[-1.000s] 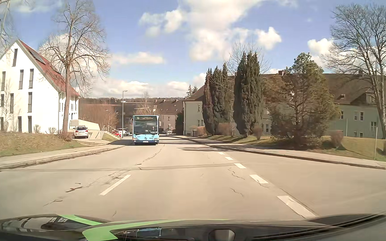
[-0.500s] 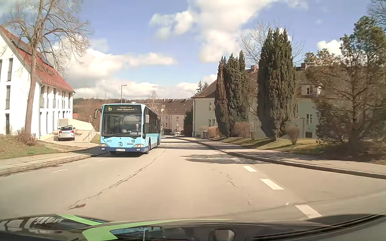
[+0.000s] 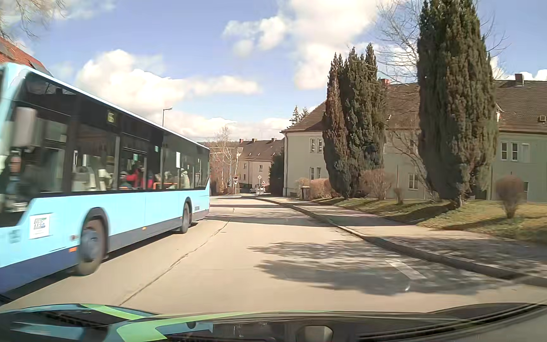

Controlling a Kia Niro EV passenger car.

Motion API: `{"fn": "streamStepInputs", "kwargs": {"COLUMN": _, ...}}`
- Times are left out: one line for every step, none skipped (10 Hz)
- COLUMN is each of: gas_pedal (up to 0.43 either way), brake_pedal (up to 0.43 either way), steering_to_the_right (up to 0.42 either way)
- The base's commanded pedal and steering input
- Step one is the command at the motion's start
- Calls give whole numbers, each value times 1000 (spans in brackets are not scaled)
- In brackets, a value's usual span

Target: Follow the waypoints while adhering to traffic rules and regulations

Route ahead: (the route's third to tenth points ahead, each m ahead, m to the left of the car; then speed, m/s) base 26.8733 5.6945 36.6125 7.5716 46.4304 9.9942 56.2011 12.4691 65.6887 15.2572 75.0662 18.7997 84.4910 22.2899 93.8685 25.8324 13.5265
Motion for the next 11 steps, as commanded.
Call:
{"fn": "streamStepInputs", "kwargs": {"gas_pedal": 0, "brake_pedal": 0, "steering_to_the_right": -23}}
{"fn": "streamStepInputs", "kwargs": {"gas_pedal": 0, "brake_pedal": 0, "steering_to_the_right": -24}}
{"fn": "streamStepInputs", "kwargs": {"gas_pedal": 0, "brake_pedal": 0, "steering_to_the_right": -24}}
{"fn": "streamStepInputs", "kwargs": {"gas_pedal": 0, "brake_pedal": 0, "steering_to_the_right": -24}}
{"fn": "streamStepInputs", "kwargs": {"gas_pedal": 0, "brake_pedal": 0, "steering_to_the_right": -24}}
{"fn": "streamStepInputs", "kwargs": {"gas_pedal": 0, "brake_pedal": 0, "steering_to_the_right": -24}}
{"fn": "streamStepInputs", "kwargs": {"gas_pedal": 0, "brake_pedal": 0, "steering_to_the_right": -25}}
{"fn": "streamStepInputs", "kwargs": {"gas_pedal": 0, "brake_pedal": 0, "steering_to_the_right": -25}}
{"fn": "streamStepInputs", "kwargs": {"gas_pedal": 0, "brake_pedal": 0, "steering_to_the_right": -26}}
{"fn": "streamStepInputs", "kwargs": {"gas_pedal": 0, "brake_pedal": 0, "steering_to_the_right": -28}}
{"fn": "streamStepInputs", "kwargs": {"gas_pedal": 0, "brake_pedal": 0, "steering_to_the_right": -31}}
